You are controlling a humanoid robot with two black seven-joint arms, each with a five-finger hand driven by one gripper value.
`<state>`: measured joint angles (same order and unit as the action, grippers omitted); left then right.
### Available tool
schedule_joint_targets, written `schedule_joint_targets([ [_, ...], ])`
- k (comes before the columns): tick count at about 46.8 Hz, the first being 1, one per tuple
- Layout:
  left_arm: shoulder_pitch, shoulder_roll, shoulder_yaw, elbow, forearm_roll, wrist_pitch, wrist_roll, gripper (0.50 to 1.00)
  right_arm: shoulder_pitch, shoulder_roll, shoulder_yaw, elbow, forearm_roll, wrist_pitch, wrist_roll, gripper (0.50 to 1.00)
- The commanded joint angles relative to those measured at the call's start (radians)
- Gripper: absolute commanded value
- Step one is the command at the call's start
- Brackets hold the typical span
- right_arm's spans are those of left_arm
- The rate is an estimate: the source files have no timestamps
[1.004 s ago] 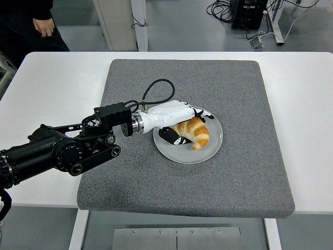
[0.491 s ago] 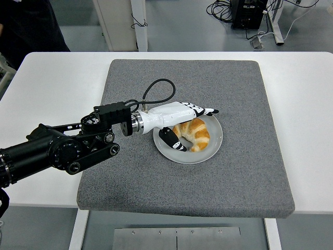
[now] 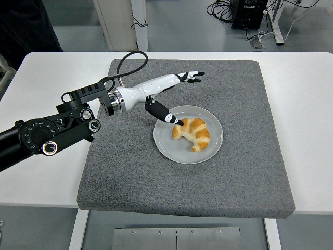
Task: Place the bread on the plate
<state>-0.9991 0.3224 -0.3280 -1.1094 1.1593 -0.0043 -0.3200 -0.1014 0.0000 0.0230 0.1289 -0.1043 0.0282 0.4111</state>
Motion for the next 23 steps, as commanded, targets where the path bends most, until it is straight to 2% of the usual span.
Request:
schedule_joint_targets([
  [1,-0.001,0.009,-0.003,0.000,-0.088,0.007,0.003,0.971,0.000,0.000,0.000,0.000,0.000,0.001,0.000,1.000],
  [6,-0.009,0.023,-0.003,0.002,-0.196,0.016,0.001,0.971,0.000,0.000,0.000,0.000,0.000,-0.001,0.000,1.000],
  [15,-0.009,0.034,-0.005,0.039,-0.322,0.079,-0.004,0.969,0.000,0.000,0.000,0.000,0.000,-0.001,0.000,1.000],
  [19,-0.007,0.029,-0.008,0.049,-0.390,0.119,-0.004,0.969,0.000,0.000,0.000,0.000,0.000,0.001,0.000,1.000],
  [23,-0.001,0.023,-0.043,0.065,-0.496,0.185,-0.004,0.968,0.000,0.000,0.000,0.000,0.000,-0.001,0.000,1.000],
])
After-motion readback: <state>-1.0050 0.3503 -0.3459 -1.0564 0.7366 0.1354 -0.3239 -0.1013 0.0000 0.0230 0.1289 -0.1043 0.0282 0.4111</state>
